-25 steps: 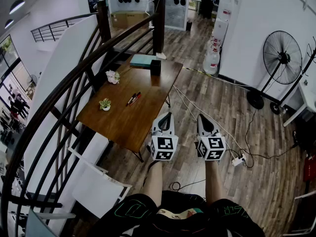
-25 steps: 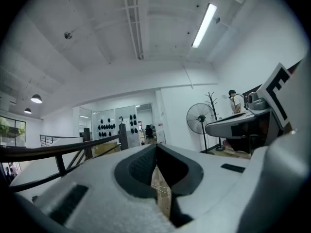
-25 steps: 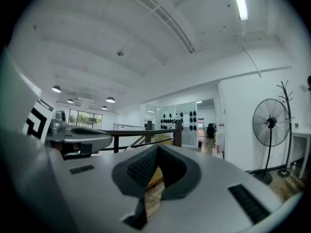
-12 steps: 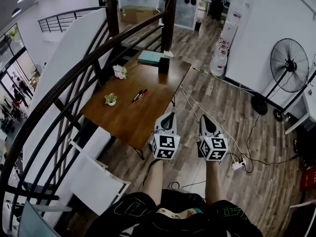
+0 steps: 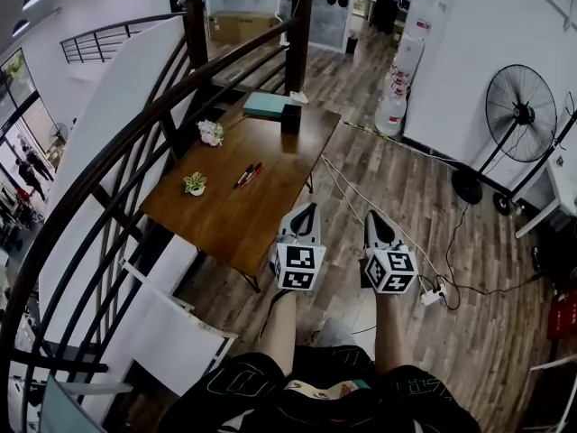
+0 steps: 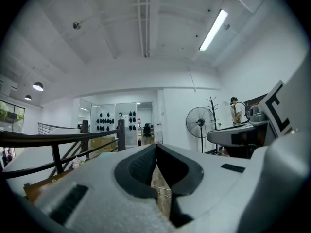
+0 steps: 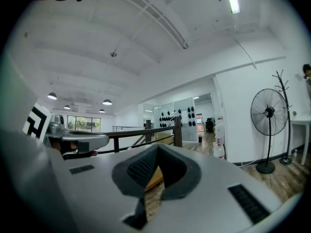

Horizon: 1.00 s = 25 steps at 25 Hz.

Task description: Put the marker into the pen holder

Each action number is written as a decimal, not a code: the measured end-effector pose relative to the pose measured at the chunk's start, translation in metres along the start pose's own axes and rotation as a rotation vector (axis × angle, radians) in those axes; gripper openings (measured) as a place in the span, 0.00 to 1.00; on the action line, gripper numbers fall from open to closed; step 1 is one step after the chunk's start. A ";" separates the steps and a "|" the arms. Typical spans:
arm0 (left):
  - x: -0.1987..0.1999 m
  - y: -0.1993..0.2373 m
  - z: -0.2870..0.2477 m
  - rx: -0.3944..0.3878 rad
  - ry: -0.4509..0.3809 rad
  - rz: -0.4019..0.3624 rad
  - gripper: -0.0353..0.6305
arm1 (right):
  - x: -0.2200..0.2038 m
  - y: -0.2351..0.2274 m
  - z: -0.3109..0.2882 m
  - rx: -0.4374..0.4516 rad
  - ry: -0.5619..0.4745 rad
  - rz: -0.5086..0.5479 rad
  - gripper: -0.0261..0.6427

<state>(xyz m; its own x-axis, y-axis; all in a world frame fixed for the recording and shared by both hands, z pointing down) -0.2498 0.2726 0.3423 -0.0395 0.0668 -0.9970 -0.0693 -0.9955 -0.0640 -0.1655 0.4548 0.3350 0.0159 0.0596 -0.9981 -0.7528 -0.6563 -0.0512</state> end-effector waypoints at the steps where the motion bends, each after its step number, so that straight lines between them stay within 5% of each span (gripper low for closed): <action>1: 0.001 0.001 0.000 -0.002 -0.001 0.006 0.06 | -0.001 -0.001 0.000 -0.003 0.000 -0.004 0.05; 8: 0.005 0.024 -0.014 0.067 -0.032 0.108 0.06 | -0.012 -0.015 -0.023 -0.027 0.005 -0.023 0.05; 25: -0.069 0.055 -0.137 0.211 0.128 0.238 0.06 | -0.050 -0.095 -0.155 0.069 0.123 -0.057 0.05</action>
<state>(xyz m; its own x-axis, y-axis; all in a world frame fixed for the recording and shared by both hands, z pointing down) -0.1147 0.2041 0.4017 0.0455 -0.1881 -0.9811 -0.2789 -0.9455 0.1683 0.0066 0.3976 0.3845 0.1374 -0.0005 -0.9905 -0.7918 -0.6009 -0.1095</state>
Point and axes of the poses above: the fingertips, and each gripper's own axes: z backward along the fingers, y to its left, x out of its top, the point moved 8 cm from there along z, backward along the fingers, and after that the axes turned 4 degrees about -y, right-handed, at the moved point
